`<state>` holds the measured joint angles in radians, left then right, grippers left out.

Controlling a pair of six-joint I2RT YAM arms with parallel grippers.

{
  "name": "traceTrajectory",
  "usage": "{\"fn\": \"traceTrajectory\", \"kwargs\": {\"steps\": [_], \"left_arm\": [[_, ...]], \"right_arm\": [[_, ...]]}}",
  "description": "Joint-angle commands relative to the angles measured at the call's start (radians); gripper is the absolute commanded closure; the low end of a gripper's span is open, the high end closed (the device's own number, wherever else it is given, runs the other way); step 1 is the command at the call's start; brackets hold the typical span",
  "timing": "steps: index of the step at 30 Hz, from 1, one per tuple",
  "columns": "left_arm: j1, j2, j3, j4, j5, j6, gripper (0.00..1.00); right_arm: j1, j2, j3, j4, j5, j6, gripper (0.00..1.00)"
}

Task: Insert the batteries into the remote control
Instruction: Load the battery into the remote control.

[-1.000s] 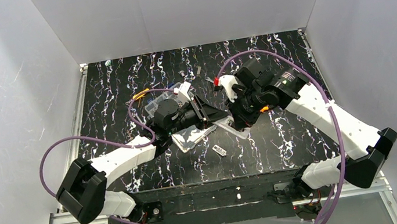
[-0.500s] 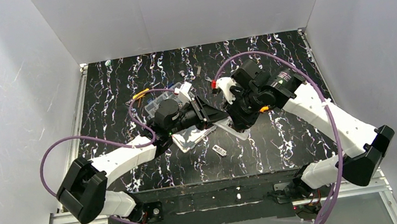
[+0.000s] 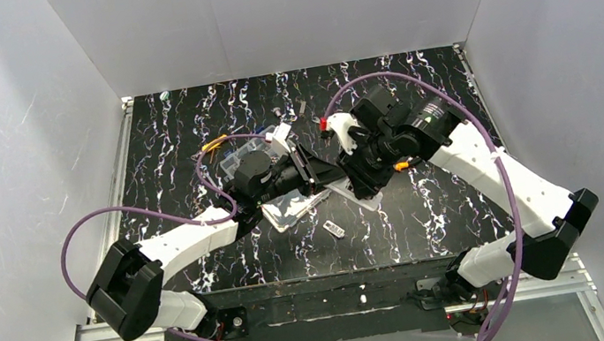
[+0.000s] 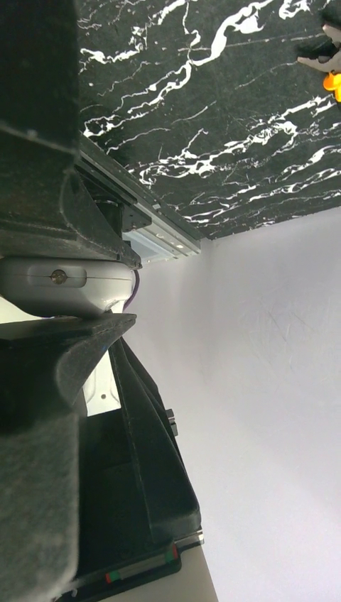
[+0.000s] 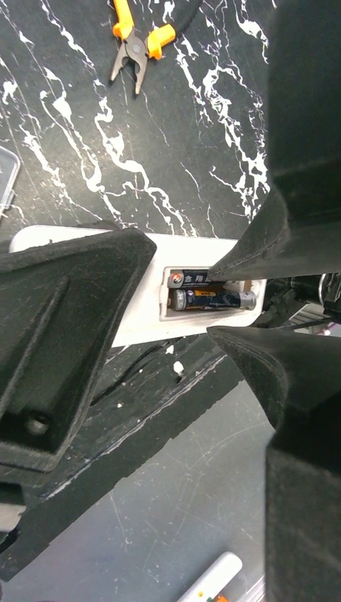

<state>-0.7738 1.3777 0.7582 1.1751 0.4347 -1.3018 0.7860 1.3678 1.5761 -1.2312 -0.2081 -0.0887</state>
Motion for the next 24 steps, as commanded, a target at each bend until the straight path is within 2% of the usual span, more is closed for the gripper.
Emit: {"fn": "traceTrajectory", "kwargs": {"steps": [1, 6, 11, 18, 21, 24], "left_arm": [[-0.004, -0.018, 0.022, 0.119, 0.024, -0.024, 1.00], [-0.004, 0.003, 0.033, 0.125, 0.007, -0.046, 1.00], [-0.003, 0.040, 0.070, 0.141, 0.025, -0.105, 1.00], [-0.002, 0.103, 0.137, 0.126, 0.172, -0.198, 1.00], [-0.002, 0.101, 0.142, 0.112, 0.201, -0.202, 1.00], [-0.002, 0.096, 0.161, 0.064, 0.245, -0.195, 1.00]], "right_arm": [[0.006, -0.025, 0.074, 0.014, 0.021, 0.016, 0.62], [0.006, -0.081, 0.097, 0.085, 0.080, 0.072, 0.59], [0.006, -0.208, -0.015, 0.232, 0.192, 0.093, 0.59], [0.004, -0.477, -0.309, 0.544, 0.197, -0.054, 0.61], [0.002, -0.515, -0.344, 0.580, 0.239, -0.068, 0.62], [-0.001, -0.534, -0.381, 0.595, 0.163, -0.141, 0.63]]}}
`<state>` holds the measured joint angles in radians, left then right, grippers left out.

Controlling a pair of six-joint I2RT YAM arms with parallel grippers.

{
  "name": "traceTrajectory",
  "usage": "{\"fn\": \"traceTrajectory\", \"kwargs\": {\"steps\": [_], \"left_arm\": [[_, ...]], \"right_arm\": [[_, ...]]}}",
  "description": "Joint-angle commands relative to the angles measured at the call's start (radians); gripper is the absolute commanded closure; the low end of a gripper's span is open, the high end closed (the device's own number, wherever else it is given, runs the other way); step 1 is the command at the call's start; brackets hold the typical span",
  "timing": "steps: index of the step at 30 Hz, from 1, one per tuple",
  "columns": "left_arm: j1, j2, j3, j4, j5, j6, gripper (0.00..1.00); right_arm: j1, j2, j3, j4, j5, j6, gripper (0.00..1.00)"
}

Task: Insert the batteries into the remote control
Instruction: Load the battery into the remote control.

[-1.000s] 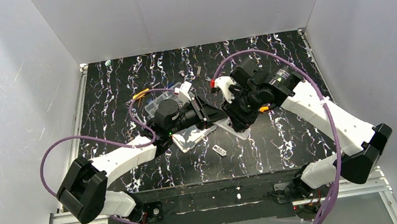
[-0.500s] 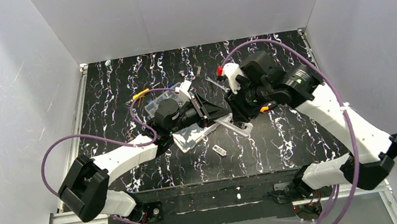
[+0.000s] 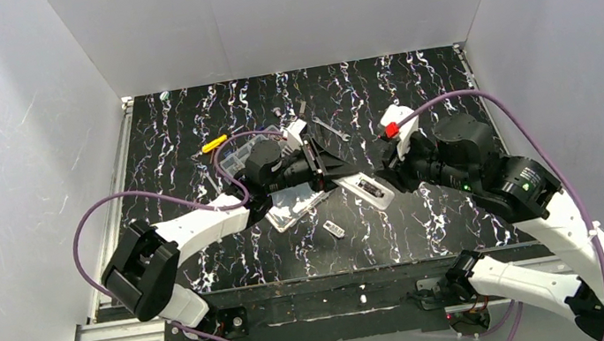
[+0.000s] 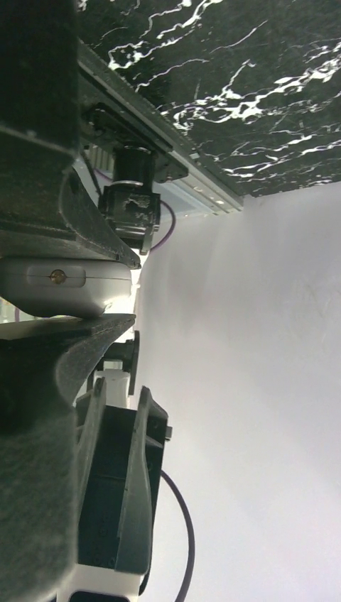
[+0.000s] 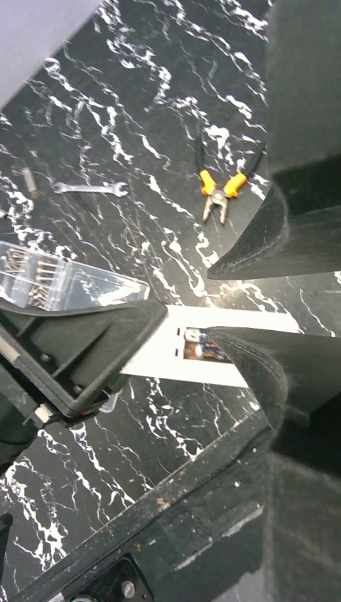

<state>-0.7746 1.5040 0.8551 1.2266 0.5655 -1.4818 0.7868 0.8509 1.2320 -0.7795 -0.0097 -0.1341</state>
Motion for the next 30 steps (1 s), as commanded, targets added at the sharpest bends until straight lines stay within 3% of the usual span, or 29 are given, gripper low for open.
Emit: {"fn": "traceTrajectory", "kwargs": {"steps": [1, 5, 10, 16, 18, 24, 30], "left_arm": [[0.000, -0.028, 0.080, -0.012, 0.146, -0.006, 1.00], [0.000, -0.033, 0.118, -0.114, 0.234, 0.028, 1.00], [0.006, -0.072, 0.090, -0.178, 0.224, 0.064, 1.00], [0.027, -0.105, 0.064, -0.187, 0.217, 0.083, 1.00], [0.031, -0.127, 0.029, -0.172, 0.176, 0.096, 1.00], [0.055, -0.233, -0.089, -0.209, -0.053, 0.184, 1.00], [0.064, -0.337, -0.135, -0.283, -0.338, 0.277, 1.00]], "right_arm": [[-0.003, -0.030, -0.058, 0.164, -0.061, -0.135, 0.63], [-0.018, -0.052, -0.111, 0.235, -0.194, -0.231, 0.63], [-0.053, -0.021, -0.098, 0.243, -0.420, -0.339, 0.63], [-0.146, 0.013, -0.039, 0.264, -0.681, -0.355, 0.62], [-0.155, 0.025, -0.027, 0.303, -0.640, -0.284, 0.64], [-0.155, 0.070, 0.000, 0.337, -0.198, 0.066, 0.73], [-0.153, 0.039, -0.051, 0.421, 0.044, 0.364, 0.70]]}}
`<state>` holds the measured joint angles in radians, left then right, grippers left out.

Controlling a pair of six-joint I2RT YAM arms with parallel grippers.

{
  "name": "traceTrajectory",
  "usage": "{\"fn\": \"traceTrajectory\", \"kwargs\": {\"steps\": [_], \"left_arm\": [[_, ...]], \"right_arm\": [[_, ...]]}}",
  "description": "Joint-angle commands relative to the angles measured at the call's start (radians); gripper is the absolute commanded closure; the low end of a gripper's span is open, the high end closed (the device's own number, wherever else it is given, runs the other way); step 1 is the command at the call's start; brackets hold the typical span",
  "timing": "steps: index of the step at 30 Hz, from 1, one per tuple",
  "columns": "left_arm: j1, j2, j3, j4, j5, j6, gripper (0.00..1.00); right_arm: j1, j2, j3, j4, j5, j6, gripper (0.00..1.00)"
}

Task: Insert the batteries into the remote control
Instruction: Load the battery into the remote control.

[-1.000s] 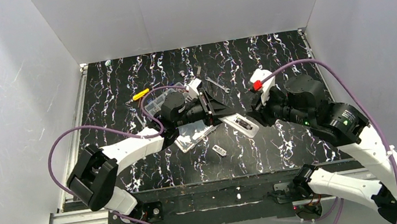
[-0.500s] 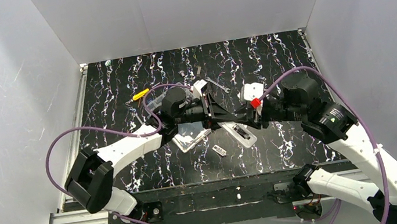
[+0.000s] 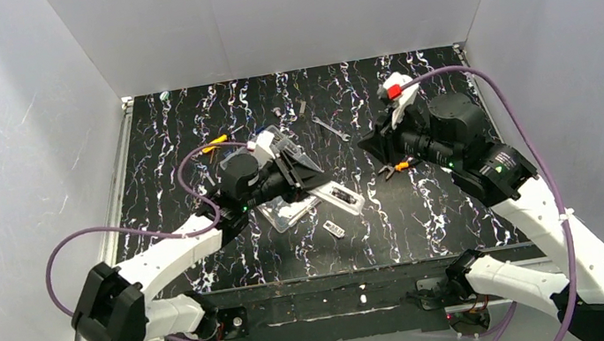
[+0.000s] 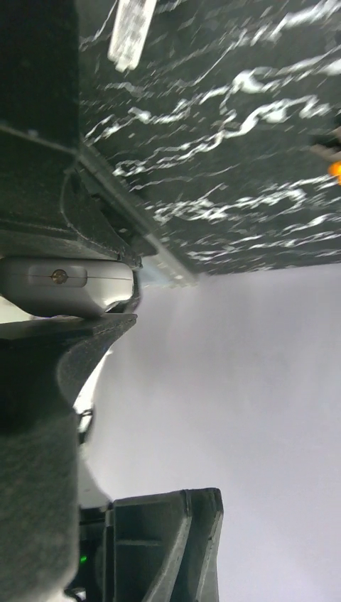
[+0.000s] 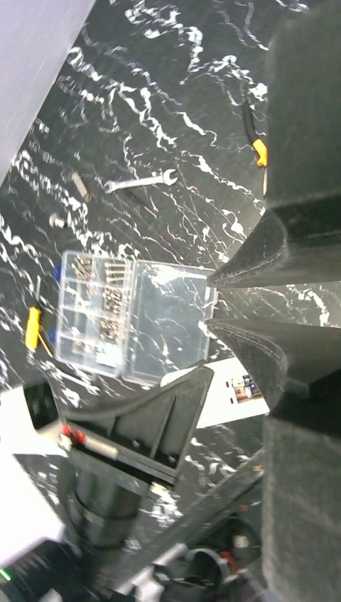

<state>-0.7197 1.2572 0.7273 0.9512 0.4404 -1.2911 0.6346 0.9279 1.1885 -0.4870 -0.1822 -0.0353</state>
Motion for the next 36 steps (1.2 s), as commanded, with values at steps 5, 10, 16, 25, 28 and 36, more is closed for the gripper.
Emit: {"fn": "traceTrajectory", "kwargs": {"steps": [5, 10, 16, 25, 28, 36], "left_arm": [[0.009, -0.111, -0.005, 0.042, -0.397, 0.108, 1.00], [0.010, -0.104, 0.027, 0.087, -0.534, 0.080, 1.00], [0.009, -0.109, 0.128, 0.003, -0.638, 0.022, 1.00], [0.009, -0.090, 0.246, -0.034, -0.693, -0.088, 1.00], [0.009, -0.087, 0.263, -0.044, -0.695, -0.097, 1.00], [0.010, -0.114, 0.247, -0.074, -0.666, -0.111, 1.00]], "right_arm": [[0.040, 0.001, -0.012, 0.161, 0.393, 0.366, 0.63], [0.131, 0.086, 0.042, 0.200, 0.603, 0.367, 0.62], [0.182, 0.170, 0.104, 0.255, 0.700, 0.399, 0.63], [0.238, 0.305, 0.301, 0.181, 0.714, 0.437, 0.60], [0.255, 0.335, 0.349, 0.165, 0.713, 0.440, 0.57], [0.256, 0.268, 0.295, 0.238, 0.678, 0.321, 0.63]]}}
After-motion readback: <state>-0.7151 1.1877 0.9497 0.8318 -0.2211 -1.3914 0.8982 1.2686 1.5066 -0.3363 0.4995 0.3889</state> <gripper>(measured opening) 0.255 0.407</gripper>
